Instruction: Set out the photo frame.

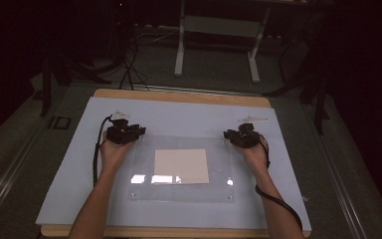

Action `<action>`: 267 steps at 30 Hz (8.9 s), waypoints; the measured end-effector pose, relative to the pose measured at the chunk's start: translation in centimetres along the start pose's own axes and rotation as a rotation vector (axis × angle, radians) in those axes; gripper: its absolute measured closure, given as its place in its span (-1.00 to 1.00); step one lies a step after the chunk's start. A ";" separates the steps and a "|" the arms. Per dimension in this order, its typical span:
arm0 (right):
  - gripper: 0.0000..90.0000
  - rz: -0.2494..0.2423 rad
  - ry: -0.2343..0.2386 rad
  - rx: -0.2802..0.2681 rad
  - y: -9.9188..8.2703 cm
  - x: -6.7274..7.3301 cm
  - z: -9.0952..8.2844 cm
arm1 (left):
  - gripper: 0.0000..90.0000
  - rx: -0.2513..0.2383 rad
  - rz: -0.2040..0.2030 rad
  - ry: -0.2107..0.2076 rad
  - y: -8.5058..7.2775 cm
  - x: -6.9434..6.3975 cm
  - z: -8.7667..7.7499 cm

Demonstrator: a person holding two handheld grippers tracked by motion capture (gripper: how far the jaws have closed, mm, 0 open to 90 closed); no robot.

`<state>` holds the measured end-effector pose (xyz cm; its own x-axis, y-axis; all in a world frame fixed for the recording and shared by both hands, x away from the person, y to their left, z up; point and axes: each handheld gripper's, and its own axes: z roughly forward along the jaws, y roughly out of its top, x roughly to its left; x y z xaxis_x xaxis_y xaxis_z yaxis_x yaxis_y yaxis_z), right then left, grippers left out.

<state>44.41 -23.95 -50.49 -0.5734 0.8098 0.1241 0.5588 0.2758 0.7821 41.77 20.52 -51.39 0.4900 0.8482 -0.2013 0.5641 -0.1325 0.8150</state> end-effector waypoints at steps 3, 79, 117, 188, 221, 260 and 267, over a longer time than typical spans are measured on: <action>0.71 0.003 0.006 -0.010 -0.1 0.0 0.0 | 0.43 -0.006 -0.004 0.000 -0.3 0.1 0.0; 0.77 0.086 -0.008 0.098 2.4 -0.6 1.2 | 0.89 0.046 -0.121 -0.020 1.5 1.3 1.6; 1.00 -0.163 0.271 0.047 -0.9 10.9 -10.1 | 0.90 0.076 -0.186 -0.016 2.2 1.8 2.4; 1.00 -0.222 0.197 -0.046 -3.3 15.6 -10.1 | 0.38 0.017 -0.038 -0.082 1.8 1.4 -2.1; 1.00 -0.205 0.179 -0.071 -0.1 14.7 -10.4 | 0.37 -0.069 0.042 -0.052 -3.3 0.0 -7.3; 1.00 -0.188 0.117 -0.125 4.2 12.9 -10.5 | 0.11 -0.139 0.243 -0.046 -0.1 -3.2 -5.2; 1.00 -0.194 0.092 -0.143 4.8 12.4 -10.6 | 0.15 -0.132 0.221 -0.044 0.5 -2.8 -5.1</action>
<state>33.65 -18.04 -38.73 -0.7174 0.6965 0.0134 0.3463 0.3399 0.8744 37.29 20.73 -47.67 0.6221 0.7823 -0.0316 0.3500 -0.2418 0.9050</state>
